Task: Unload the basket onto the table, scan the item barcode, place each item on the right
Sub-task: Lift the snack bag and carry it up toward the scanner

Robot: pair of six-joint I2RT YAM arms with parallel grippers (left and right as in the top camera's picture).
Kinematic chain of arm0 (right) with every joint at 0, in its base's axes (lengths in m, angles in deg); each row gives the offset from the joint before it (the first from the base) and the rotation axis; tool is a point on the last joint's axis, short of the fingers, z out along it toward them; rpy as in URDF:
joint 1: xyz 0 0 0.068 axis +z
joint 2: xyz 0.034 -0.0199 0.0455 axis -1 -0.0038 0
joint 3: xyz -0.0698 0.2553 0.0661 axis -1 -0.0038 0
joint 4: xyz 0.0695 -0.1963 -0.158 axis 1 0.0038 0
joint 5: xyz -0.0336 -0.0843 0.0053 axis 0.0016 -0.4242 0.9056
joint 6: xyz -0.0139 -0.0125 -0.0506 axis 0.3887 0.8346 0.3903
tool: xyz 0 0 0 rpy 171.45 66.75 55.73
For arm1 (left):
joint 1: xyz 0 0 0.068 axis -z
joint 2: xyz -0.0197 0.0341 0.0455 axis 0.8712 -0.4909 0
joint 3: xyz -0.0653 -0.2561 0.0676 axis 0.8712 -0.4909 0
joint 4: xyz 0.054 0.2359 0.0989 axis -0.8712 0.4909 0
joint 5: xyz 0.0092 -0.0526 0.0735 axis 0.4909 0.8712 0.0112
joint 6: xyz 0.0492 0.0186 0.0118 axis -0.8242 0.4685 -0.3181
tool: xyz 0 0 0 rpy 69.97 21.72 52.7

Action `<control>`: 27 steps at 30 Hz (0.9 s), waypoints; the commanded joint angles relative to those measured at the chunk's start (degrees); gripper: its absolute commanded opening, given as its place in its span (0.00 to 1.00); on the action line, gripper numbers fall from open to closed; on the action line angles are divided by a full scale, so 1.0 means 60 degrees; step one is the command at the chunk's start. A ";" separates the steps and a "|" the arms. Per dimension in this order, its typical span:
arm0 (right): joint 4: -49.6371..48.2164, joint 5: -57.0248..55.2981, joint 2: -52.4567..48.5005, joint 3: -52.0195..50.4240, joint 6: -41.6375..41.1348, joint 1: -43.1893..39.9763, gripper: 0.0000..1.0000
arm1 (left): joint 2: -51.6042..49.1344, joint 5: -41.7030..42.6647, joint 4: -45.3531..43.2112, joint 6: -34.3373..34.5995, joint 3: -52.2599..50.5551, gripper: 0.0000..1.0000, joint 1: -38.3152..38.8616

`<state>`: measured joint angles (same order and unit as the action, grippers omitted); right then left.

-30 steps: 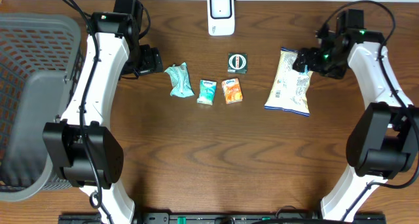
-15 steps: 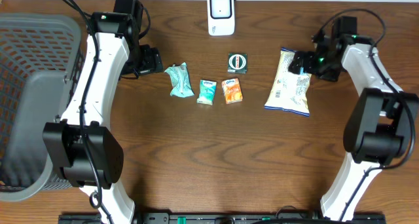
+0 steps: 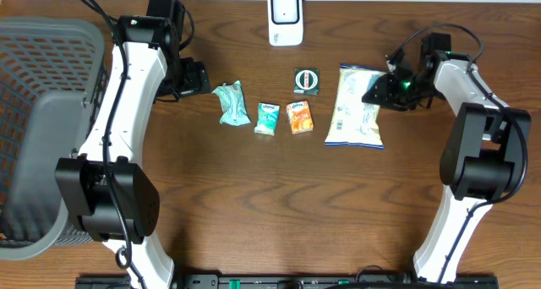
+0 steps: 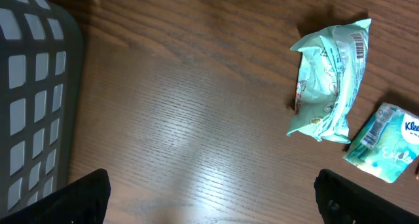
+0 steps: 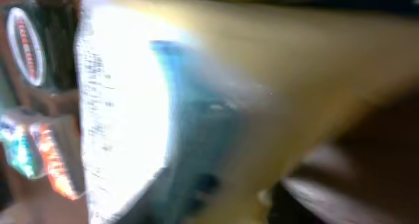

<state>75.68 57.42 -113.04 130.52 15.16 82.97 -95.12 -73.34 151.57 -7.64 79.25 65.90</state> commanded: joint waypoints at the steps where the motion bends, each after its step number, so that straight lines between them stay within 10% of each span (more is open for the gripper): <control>1: -0.0007 0.1169 -0.0157 -0.0073 0.0106 0.0022 0.01 | 0.0018 -0.0124 0.0033 -0.0157 -0.0095 0.98 -0.0026; 11: -0.0168 0.5442 -0.0036 -0.0036 0.0109 -0.0368 0.01 | 0.0018 -0.0124 0.0033 -0.0157 -0.0095 0.98 -0.0026; 16: -0.0142 0.4484 -0.0033 -0.0036 -0.0448 -0.0623 0.01 | 0.0018 -0.0124 0.0033 -0.0157 -0.0095 0.98 -0.0026; 22: 0.0397 0.0025 -0.0033 -0.0040 -0.0707 -0.0539 0.68 | 0.0018 -0.0124 0.0033 -0.0157 -0.0095 0.98 -0.0026; 27: 0.0393 -0.0667 -0.0033 -0.0095 -0.0710 -0.0342 0.80 | 0.0018 -0.0124 0.0033 -0.0157 -0.0095 0.98 -0.0026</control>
<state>77.95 61.11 -113.11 130.43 11.29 79.91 -95.12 -73.32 151.57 -7.64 79.25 65.90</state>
